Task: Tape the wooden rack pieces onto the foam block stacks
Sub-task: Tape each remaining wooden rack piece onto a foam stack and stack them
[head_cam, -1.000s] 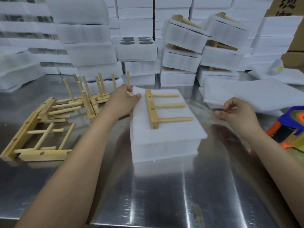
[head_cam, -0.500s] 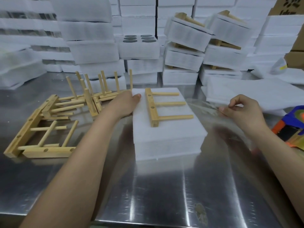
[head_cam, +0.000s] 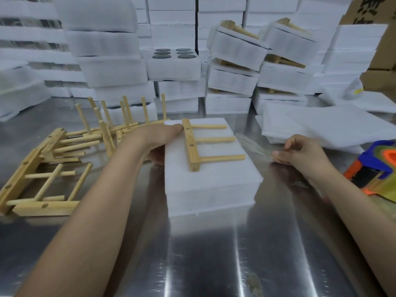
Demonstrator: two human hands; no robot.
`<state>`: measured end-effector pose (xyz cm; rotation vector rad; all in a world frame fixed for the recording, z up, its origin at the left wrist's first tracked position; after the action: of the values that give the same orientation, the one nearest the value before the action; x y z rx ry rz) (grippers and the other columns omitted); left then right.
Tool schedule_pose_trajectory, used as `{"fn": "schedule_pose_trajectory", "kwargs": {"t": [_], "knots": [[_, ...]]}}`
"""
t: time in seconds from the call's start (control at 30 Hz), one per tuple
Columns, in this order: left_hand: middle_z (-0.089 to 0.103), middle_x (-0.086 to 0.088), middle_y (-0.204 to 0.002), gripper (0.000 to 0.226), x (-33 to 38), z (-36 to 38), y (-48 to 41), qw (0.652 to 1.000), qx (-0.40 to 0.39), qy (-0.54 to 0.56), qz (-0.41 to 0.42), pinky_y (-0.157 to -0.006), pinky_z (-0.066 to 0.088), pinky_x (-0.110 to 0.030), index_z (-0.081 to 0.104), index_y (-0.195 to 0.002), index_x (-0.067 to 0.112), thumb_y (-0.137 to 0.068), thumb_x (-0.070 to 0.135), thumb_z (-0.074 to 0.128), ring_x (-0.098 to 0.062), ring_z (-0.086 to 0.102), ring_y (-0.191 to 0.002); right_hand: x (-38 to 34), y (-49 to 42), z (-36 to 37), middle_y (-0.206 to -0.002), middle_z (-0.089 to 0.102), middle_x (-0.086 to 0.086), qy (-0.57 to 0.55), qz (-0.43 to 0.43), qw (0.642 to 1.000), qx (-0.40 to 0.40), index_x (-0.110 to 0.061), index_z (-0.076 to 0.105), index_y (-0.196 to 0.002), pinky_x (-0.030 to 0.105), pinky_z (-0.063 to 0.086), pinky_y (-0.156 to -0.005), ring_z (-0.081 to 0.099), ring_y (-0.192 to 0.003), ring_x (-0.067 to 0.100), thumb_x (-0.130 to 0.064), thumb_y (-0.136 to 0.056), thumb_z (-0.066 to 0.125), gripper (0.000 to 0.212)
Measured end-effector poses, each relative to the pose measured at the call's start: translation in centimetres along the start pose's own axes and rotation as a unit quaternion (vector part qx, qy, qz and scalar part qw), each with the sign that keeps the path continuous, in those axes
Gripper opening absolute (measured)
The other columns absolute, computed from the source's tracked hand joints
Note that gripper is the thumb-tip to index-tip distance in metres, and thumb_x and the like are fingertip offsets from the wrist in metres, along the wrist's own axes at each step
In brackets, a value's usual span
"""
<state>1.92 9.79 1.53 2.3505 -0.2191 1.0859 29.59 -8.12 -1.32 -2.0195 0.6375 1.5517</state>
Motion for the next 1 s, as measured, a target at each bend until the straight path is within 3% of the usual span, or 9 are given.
{"fn": "schedule_pose_trajectory", "kwargs": {"t": [0.07,0.2,0.27,0.43,0.53,0.77,0.87,0.93,1.0], "knots": [[0.065,-0.012,-0.101,0.045,0.3,-0.3,0.2,0.999,-0.017,0.021,-0.017,-0.039,0.05,-0.023,0.056,-0.111,0.006,-0.096,0.047,0.047,-0.022,0.065,-0.075,0.0,0.0,0.0,-0.078,0.054,0.02,-0.005,0.003,1.0,-0.002,-0.011,0.043,-0.072,0.014,0.053,-0.053,0.064,-0.049,0.007,0.012,-0.084,0.063,0.033],[0.064,-0.018,-0.113,0.046,0.7,-0.5,0.0,0.999,-0.027,-0.014,-0.033,-0.064,0.054,-0.035,0.057,-0.113,0.005,-0.096,0.046,0.045,-0.029,0.066,-0.092,-0.1,-0.1,0.1,-0.079,0.056,0.021,0.008,0.008,1.0,-0.006,-0.012,0.043,-0.072,0.016,0.054,-0.054,0.066,-0.05,0.009,0.011,-0.084,0.063,0.033],[0.065,-0.015,-0.111,0.049,0.8,-0.2,-0.4,0.999,-0.026,-0.028,-0.03,-0.068,0.052,-0.035,0.057,-0.113,0.007,-0.094,0.05,0.045,-0.029,0.065,-0.096,-0.2,0.0,0.0,-0.082,0.057,0.025,0.015,0.012,1.0,-0.006,-0.011,0.043,-0.073,0.018,0.054,-0.055,0.065,-0.05,0.01,0.012,-0.084,0.063,0.033],[0.061,-0.01,-0.097,0.032,1.3,1.6,-1.0,0.998,-0.053,0.037,-0.003,-0.051,0.052,-0.028,0.058,-0.097,0.013,-0.09,0.044,0.053,-0.024,0.062,-0.077,-0.6,0.2,-0.3,-0.078,0.056,0.025,0.026,0.012,1.0,-0.005,-0.01,0.042,-0.073,0.015,0.052,-0.049,0.064,-0.046,0.009,0.014,-0.084,0.062,0.033],[0.062,-0.01,-0.098,0.026,1.4,2.0,-1.1,0.995,-0.072,0.067,-0.001,-0.048,0.053,-0.026,0.059,-0.1,0.013,-0.086,0.035,0.056,-0.024,0.062,-0.078,-0.5,-0.1,-0.5,-0.076,0.055,0.023,0.045,0.023,0.999,-0.008,-0.01,0.044,-0.074,0.014,0.05,-0.047,0.064,-0.045,0.008,0.014,-0.083,0.064,0.032],[0.064,-0.006,-0.101,0.021,1.2,1.7,-1.7,0.992,-0.082,0.093,0.032,-0.067,0.054,-0.032,0.061,-0.102,0.015,-0.083,0.026,0.061,-0.021,0.063,-0.087,-0.3,-0.3,-3.0,-0.071,0.055,0.014,0.185,0.061,0.98,-0.038,-0.011,0.049,-0.075,0.022,0.052,-0.053,0.06,-0.052,0.02,0.012,-0.078,0.07,0.031],[0.066,-0.005,-0.098,0.015,1.5,1.7,-1.6,0.991,-0.089,0.086,0.044,-0.069,0.055,-0.032,0.06,-0.098,0.015,-0.085,0.024,0.059,-0.022,0.064,-0.087,-0.6,0.1,-3.2,-0.068,0.053,0.007,0.264,0.026,0.964,-0.022,-0.013,0.051,-0.071,0.033,0.05,-0.065,0.053,-0.061,0.021,0.01,-0.075,0.073,0.032],[0.067,-0.003,-0.095,0.011,1.4,1.9,-1.5,0.991,-0.089,0.088,0.054,-0.066,0.055,-0.029,0.059,-0.094,0.018,-0.086,0.025,0.057,-0.02,0.065,-0.085,-1.3,0.4,-2.5,-0.066,0.053,0.003,0.31,-0.027,0.95,-0.03,-0.015,0.051,-0.067,0.028,0.046,-0.065,0.051,-0.058,0.016,0.009,-0.074,0.072,0.033],[0.069,-0.003,-0.096,0.013,1.1,2.1,-1.4,0.989,-0.084,0.1,0.068,-0.075,0.057,-0.033,0.062,-0.093,0.017,-0.086,0.026,0.056,-0.021,0.067,-0.088,-1.7,0.7,-1.7,-0.065,0.057,0.002,0.358,-0.064,0.93,-0.056,-0.016,0.053,-0.062,0.014,0.04,-0.051,0.05,-0.048,0.005,0.011,-0.076,0.065,0.033]]}}
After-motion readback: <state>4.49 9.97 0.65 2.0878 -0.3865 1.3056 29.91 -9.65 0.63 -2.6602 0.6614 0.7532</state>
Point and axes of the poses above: each hand's wrist, its own y-axis away from the middle knuckle, its own z-axis out of the palm, x = y × z, the point moved 5 cm from there along -y, towards the middle knuckle
